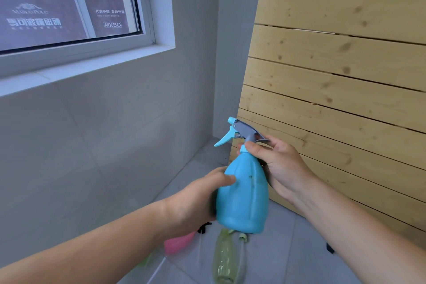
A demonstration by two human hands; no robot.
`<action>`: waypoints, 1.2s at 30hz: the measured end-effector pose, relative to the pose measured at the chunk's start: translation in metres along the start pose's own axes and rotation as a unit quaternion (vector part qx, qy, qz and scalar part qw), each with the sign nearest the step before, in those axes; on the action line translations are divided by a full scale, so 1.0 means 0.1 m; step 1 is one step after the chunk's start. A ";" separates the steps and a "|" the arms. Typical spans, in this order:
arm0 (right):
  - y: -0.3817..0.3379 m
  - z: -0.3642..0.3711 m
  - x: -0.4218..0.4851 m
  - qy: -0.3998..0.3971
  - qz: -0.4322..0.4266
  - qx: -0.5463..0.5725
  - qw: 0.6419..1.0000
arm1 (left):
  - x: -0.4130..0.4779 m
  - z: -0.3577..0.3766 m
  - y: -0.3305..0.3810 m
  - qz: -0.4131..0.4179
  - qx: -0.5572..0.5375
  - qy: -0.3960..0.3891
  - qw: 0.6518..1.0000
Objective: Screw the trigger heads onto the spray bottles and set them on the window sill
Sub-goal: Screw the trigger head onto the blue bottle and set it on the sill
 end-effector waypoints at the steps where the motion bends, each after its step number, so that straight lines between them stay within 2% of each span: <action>1: 0.00 0.00 0.00 -0.002 0.001 0.003 1.000 | 0.00 -0.02 0.01 0.006 -0.004 0.004 1.000; 4: 0.00 0.01 -0.01 -0.011 -0.001 0.010 1.000 | 0.00 -0.05 0.05 0.015 0.062 0.023 0.998; 6: 0.00 0.04 -0.02 -0.023 -0.003 0.015 1.000 | 0.00 -0.04 0.04 0.005 0.076 0.005 0.997; 9: -0.03 0.08 -0.03 -0.048 -0.009 0.028 0.998 | 0.00 -0.05 0.01 -0.015 -0.031 -0.005 0.999; 10: -0.04 0.09 -0.03 -0.052 -0.011 0.028 0.998 | -0.01 -0.05 0.03 -0.009 -0.029 -0.005 1.000; 13: -0.03 0.09 -0.04 -0.042 -0.015 0.011 0.999 | -0.02 -0.05 0.12 0.043 0.090 0.049 0.994; 15: -0.01 0.07 -0.04 -0.031 -0.012 0.001 0.999 | -0.01 -0.06 0.13 0.062 0.122 0.083 0.987; 16: -0.01 0.07 -0.03 -0.032 -0.009 0.004 0.999 | -0.01 -0.05 0.12 0.060 0.117 0.077 0.988; 20: -0.05 0.11 -0.05 -0.070 -0.006 0.038 0.997 | 0.01 -0.05 0.01 0.020 -0.025 -0.016 0.999; 22: -0.05 0.12 -0.07 -0.072 -0.008 0.032 0.997 | 0.01 -0.07 0.00 0.021 -0.047 -0.032 0.998; 25: -0.01 0.11 -0.05 -0.032 -0.020 -0.011 0.999 | 0.02 -0.07 0.05 0.044 0.054 0.033 0.997; 28: -0.01 0.11 -0.04 -0.008 -0.033 -0.034 0.999 | 0.01 -0.07 0.11 0.078 0.149 0.110 0.980; 30: -0.04 0.12 -0.03 -0.006 -0.038 -0.037 0.999 | 0.02 -0.06 0.10 0.071 0.131 0.095 0.984; 34: -0.07 0.10 -0.04 -0.007 -0.039 -0.028 0.999 | 0.02 -0.12 -0.03 0.019 0.010 0.013 1.000; 36: -0.07 0.11 -0.03 -0.009 -0.037 -0.032 0.999 | 0.01 -0.15 -0.04 0.019 -0.003 0.006 1.000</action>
Point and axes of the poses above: each hand's wrist, its own x-axis towards the middle knuckle, its own z-axis out of the palm, y = z × x, the point moved 4 cm from there along x, towards the middle knuckle, and after that the axes turned 10 degrees about z, right-handed, at the moved point
